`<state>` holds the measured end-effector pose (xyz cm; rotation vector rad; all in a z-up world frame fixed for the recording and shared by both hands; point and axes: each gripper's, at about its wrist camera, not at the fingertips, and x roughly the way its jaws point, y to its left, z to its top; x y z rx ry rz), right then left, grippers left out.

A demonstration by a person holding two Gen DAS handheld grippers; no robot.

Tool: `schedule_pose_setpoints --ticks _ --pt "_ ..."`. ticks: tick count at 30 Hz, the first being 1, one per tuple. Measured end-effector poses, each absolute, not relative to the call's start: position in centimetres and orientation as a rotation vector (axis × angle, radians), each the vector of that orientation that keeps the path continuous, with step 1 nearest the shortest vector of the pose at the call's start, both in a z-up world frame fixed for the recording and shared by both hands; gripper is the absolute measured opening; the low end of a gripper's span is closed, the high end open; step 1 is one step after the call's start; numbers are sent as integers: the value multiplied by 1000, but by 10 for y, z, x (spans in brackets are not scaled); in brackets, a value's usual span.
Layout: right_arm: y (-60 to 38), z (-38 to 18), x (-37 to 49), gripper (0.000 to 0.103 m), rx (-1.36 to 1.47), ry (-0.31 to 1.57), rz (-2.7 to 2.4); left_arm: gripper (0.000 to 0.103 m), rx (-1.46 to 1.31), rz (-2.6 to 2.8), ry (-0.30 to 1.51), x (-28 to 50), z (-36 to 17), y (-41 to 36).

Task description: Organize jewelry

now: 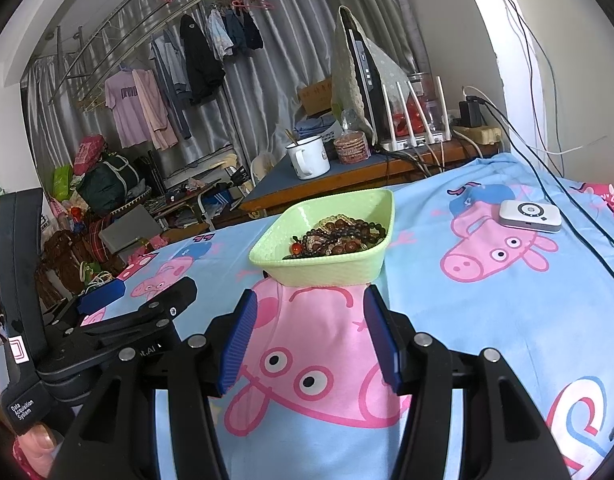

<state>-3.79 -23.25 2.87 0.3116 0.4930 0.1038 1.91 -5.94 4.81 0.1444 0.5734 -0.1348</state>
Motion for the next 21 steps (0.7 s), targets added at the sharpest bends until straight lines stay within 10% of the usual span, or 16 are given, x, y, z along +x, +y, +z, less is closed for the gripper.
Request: schedule_pose_setpoints --ticks 21 --pt "-236 27 -36 23 316 498 102 96 139 -145 588 23 41 -61"
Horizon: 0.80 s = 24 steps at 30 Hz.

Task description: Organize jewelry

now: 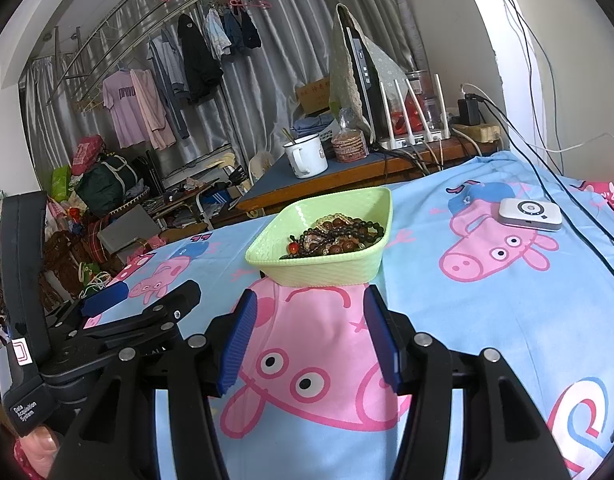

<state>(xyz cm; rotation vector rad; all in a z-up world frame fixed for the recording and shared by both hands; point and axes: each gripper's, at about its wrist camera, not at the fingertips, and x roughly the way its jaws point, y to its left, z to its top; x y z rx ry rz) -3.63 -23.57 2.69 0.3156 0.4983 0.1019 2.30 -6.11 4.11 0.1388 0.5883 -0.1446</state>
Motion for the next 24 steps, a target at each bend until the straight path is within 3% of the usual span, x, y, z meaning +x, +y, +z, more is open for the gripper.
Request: schedule_pose_setpoints --ticks 24 --pt "-232 27 -32 23 308 509 103 96 130 -147 598 27 40 -60"
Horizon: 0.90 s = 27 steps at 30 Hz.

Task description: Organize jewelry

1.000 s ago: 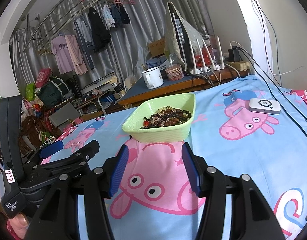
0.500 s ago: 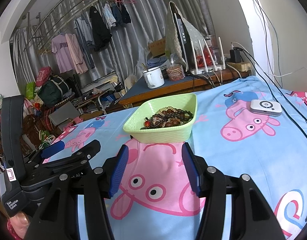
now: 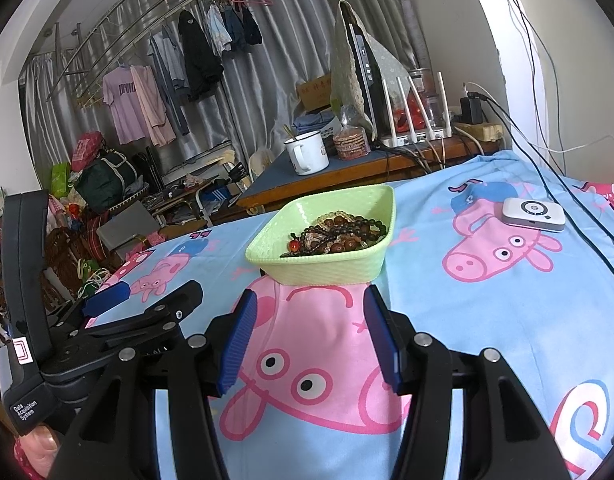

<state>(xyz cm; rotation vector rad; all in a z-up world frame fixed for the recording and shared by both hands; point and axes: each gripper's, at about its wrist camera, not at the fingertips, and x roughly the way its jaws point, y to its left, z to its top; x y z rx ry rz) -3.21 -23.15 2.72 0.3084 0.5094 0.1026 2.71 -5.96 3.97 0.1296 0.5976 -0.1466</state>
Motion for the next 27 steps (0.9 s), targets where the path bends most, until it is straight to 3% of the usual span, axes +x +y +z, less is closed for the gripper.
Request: schedule_pose_setpoints --ticks 27 --pt "-232 18 -24 23 311 526 104 96 123 -146 615 29 26 -55"
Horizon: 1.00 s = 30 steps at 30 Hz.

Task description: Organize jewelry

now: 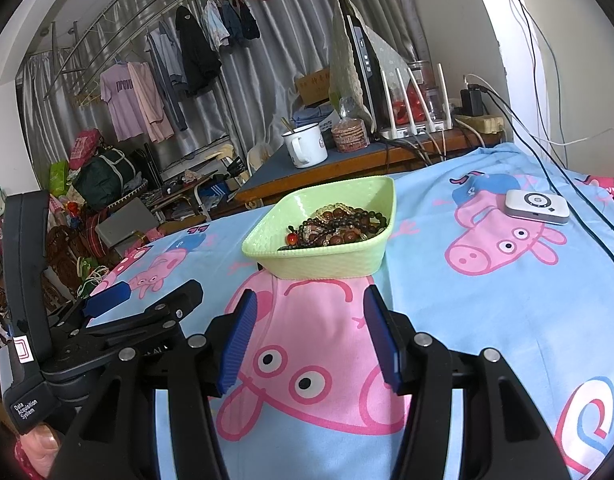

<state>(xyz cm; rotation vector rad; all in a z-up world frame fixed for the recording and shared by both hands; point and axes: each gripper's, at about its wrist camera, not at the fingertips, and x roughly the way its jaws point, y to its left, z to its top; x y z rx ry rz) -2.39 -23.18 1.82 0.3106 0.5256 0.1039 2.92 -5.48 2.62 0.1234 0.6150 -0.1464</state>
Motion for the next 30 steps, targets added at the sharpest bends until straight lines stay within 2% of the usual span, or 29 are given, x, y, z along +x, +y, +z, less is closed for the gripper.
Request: schedule_pose_setpoints --ticks 30 --pt "-229 12 -20 23 310 540 103 96 124 -160 646 39 21 -52"
